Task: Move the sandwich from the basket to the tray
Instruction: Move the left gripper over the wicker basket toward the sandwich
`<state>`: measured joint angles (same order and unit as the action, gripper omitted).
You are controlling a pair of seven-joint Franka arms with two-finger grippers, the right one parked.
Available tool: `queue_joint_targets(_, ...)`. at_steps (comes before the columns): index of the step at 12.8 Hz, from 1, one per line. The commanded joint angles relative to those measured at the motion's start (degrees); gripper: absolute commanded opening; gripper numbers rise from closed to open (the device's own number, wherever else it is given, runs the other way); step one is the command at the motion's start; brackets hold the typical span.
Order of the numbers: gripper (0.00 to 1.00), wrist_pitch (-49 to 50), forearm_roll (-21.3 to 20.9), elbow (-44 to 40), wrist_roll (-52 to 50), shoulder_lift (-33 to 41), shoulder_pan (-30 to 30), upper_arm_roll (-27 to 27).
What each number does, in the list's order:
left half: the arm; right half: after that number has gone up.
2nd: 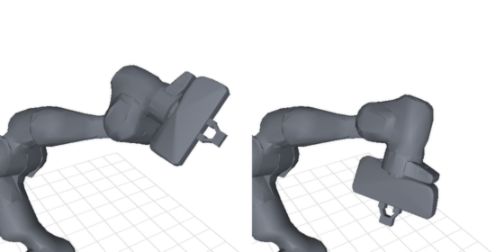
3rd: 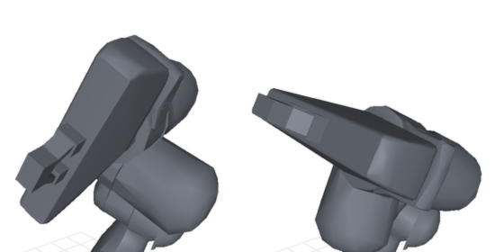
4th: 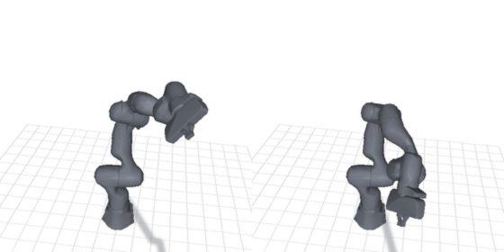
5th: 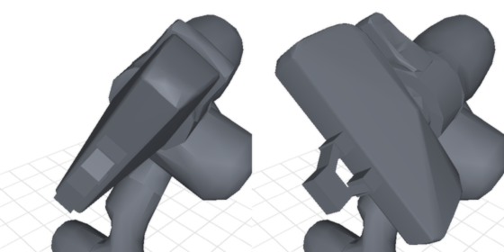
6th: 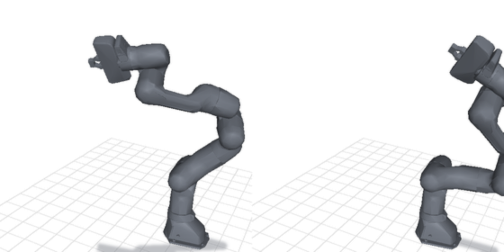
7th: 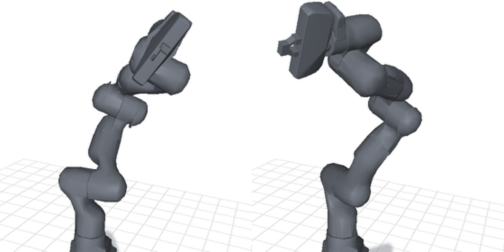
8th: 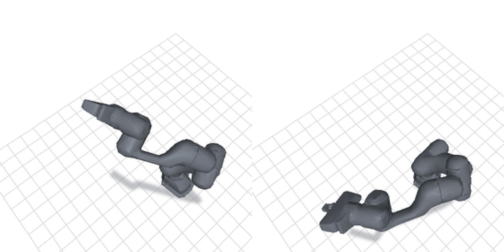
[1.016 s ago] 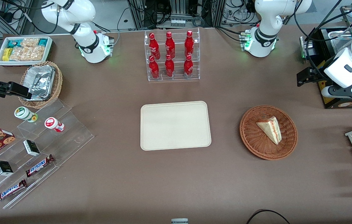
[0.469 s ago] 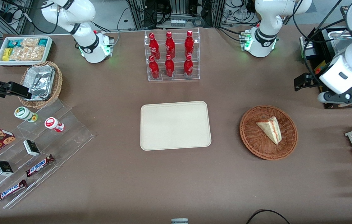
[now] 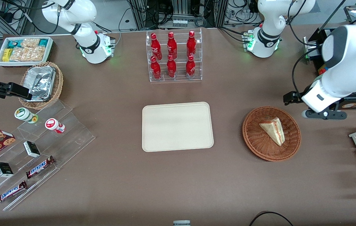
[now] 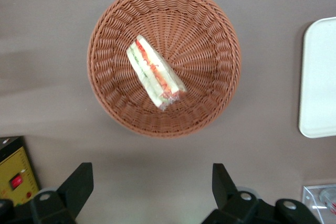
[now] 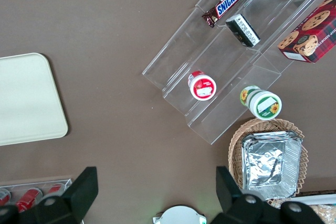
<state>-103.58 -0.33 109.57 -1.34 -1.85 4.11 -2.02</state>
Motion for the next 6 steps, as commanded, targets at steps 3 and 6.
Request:
queue_joint_targets(3, 1.00, -14.50, -0.20, 11.08, 0.64, 0.09, 0.28, 0.53)
queue_joint_targets(6, 1.00, -22.52, -0.20, 16.20, -0.06, -0.78, -0.07, 1.14)
